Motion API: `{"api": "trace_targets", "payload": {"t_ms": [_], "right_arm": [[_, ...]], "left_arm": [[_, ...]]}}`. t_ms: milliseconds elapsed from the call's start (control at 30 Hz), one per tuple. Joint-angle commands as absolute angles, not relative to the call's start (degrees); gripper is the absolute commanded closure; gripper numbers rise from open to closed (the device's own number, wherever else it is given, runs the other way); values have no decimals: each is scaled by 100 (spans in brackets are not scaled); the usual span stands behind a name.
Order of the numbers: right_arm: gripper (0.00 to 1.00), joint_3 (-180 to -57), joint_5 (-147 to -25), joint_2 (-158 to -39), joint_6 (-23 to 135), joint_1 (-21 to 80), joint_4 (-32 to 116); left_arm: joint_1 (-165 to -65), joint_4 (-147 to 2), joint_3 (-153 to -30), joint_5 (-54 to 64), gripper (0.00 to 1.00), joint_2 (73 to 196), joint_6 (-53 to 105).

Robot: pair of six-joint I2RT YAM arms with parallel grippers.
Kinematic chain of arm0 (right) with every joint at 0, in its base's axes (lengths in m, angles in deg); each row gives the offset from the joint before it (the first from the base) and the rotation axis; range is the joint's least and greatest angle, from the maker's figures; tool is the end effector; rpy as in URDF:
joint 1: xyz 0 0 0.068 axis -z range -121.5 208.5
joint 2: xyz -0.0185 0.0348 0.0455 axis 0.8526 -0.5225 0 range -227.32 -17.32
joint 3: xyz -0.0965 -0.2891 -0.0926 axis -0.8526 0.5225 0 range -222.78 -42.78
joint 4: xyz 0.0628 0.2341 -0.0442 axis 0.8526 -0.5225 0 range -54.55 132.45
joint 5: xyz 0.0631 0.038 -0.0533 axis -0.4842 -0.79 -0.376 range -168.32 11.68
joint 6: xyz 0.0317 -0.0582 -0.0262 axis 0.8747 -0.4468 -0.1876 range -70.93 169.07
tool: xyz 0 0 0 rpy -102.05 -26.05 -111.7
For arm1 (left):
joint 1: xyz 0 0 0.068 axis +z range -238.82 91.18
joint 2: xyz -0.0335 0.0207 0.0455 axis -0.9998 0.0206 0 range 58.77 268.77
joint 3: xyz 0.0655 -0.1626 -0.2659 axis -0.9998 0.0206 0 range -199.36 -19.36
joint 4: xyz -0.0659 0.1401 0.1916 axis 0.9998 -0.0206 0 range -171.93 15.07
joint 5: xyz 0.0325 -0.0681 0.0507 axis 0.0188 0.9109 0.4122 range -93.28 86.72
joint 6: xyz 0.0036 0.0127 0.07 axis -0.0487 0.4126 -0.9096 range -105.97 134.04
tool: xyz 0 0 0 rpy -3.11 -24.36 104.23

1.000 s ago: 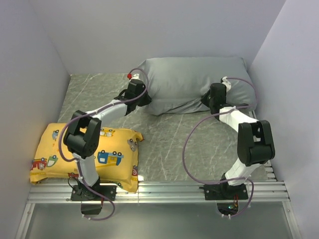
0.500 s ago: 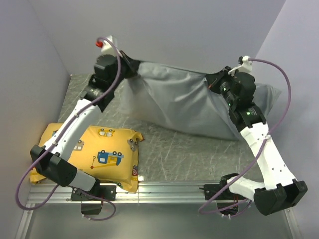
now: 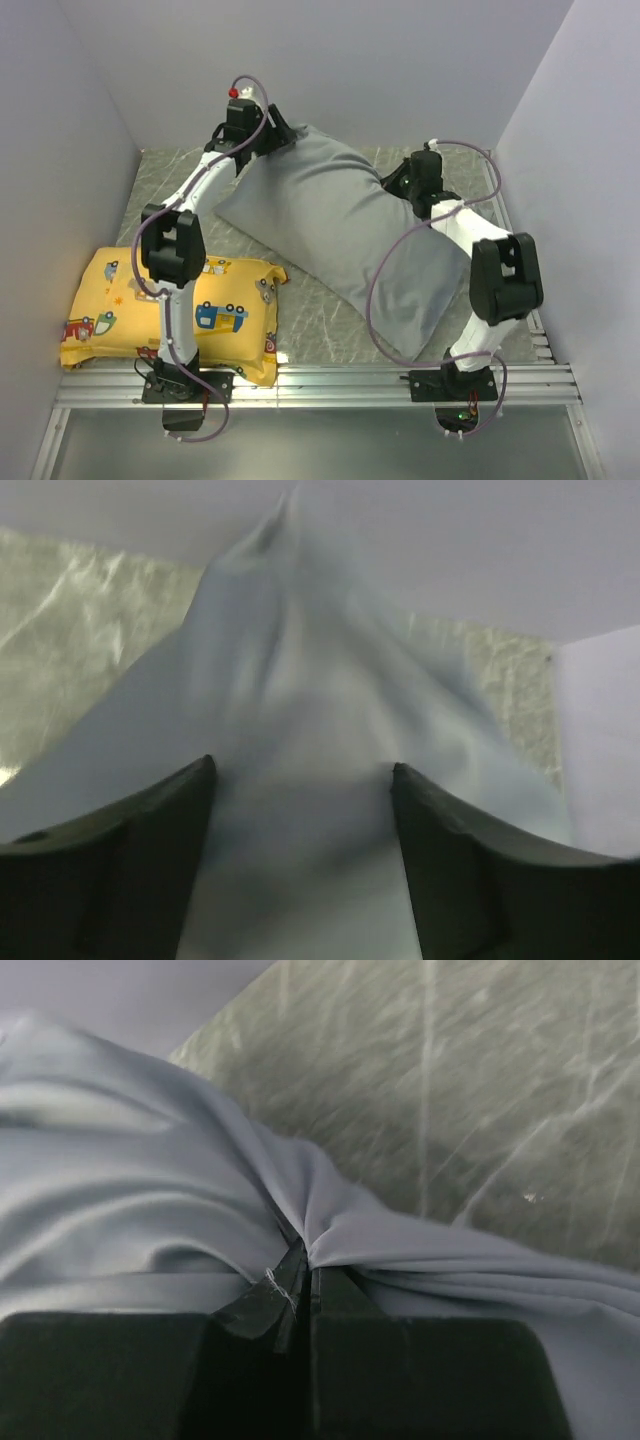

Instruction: Remove the pillowcase from the pillow

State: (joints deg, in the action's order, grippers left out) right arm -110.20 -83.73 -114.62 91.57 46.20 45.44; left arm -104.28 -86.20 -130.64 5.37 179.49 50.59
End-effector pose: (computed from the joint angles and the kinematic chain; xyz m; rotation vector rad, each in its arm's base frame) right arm 0.3954 0.0918 0.3002 0.4905 2.0519 0.6844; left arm 0.5160 -0.1519 0.3558 -0.2633 1.9848 -0.7417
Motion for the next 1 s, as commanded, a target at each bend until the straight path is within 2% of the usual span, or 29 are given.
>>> {"api": "trace_targets", "payload": {"t_ms": [0, 67, 167, 233, 267, 333, 367, 467, 533, 667, 833, 967], "right_arm": [[100, -11265, -8887, -11777, 9486, 4672, 4991], [100, -11344, -8939, -11831, 9486, 4663, 5036], [100, -11529, -9149, -11884, 9556, 4654, 5176], [91, -11757, -9238, -11884, 9565, 4663, 5151], [71, -11853, -9299, -11814, 9460, 4654, 5081], [50, -12091, -9230, -11638, 9258, 4689, 4784], [34, -12161, -9169, -11376, 9083, 4707, 4633], [20, -12381, -8949, -10823, 8863, 4847, 4009], [14, -12382, -8721, -10479, 8792, 4953, 3597], [11, -11900, -8501, -9208, 8520, 5172, 3147], [5, -10196, -8245, -7501, 8431, 5507, 2831], [5, -9299, -8140, -6120, 8238, 5533, 2295]], "left_arm": [[-10735, -8611, -13250, 131, 21, 16944, 4692], [-10990, -8539, -12652, -308, 12, 16278, 4463], [-11324, -8548, -11975, -827, 11, 15513, 4453], [-11674, -8443, -11318, -960, 11, 14968, 4567], [-11825, -8408, -11114, -1248, 11, 14817, 4568], [-12315, -8425, -10588, -1522, 11, 14579, 4524], [-12466, -8434, -10445, -1628, 11, 14430, 4515], [-13020, -8601, -10032, -1892, 11, 14288, 4550], [-13458, -8374, -9699, -2093, 11, 14200, 4533], [-13935, -8328, -9670, -2007, 11, 14496, 4489], [-14278, -8513, -10179, -2209, 11, 15454, 4339], [-14235, -9012, -10794, -2858, 28, 16185, 4287]]}}
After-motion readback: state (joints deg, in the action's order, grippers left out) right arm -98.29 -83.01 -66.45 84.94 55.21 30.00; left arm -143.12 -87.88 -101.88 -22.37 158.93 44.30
